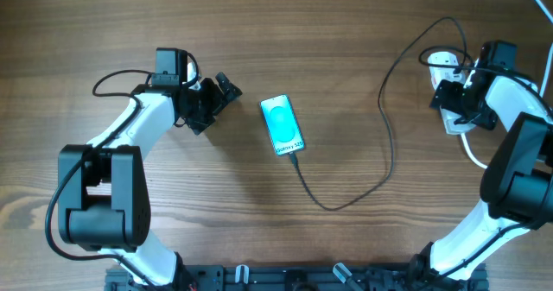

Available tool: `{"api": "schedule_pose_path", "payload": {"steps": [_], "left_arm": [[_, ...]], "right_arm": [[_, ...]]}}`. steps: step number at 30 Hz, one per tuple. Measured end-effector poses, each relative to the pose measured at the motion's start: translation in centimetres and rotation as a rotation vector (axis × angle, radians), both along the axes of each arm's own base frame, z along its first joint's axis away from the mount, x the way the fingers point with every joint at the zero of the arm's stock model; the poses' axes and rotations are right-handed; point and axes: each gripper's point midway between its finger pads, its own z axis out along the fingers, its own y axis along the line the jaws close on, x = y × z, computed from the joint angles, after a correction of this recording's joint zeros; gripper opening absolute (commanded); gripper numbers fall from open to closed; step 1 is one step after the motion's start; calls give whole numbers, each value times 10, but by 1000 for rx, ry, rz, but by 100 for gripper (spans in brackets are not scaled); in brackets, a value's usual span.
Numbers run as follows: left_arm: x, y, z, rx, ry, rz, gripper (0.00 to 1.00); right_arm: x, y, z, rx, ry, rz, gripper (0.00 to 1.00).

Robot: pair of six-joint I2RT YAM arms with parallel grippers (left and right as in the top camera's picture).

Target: Plug charger to phone and switch on socket

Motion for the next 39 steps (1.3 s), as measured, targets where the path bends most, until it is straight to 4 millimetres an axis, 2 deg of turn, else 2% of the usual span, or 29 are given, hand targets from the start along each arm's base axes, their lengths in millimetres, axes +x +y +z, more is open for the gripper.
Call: {"api": "schedule_pose_path", "payload": {"steps": [3, 4, 6, 8, 9, 11, 17, 39], "left_arm": [[0, 0, 0, 0, 0, 0, 100], [0, 0, 0, 0, 0, 0, 100], [0, 0, 0, 0, 0, 0, 100], [0, 0, 0, 0, 0, 0, 100], [0, 0, 0, 0, 0, 0, 100], [0, 0, 0, 0, 0, 0, 100], [0, 0, 0, 0, 0, 0, 100], [1, 4, -2, 25, -1, 10, 100]], "right_arm": [[7, -3, 19, -19, -24, 30, 100], [11, -5, 33, -35, -58, 37, 100], [20, -8, 74, -76, -154, 61, 100], [29, -1, 106, -63, -244, 119, 100], [31, 5, 115, -43, -271, 151, 100], [32, 16, 116, 1, -283, 194, 100], [35, 22, 117, 33, -299, 220, 100], [35, 23, 117, 36, -301, 221, 100]]}}
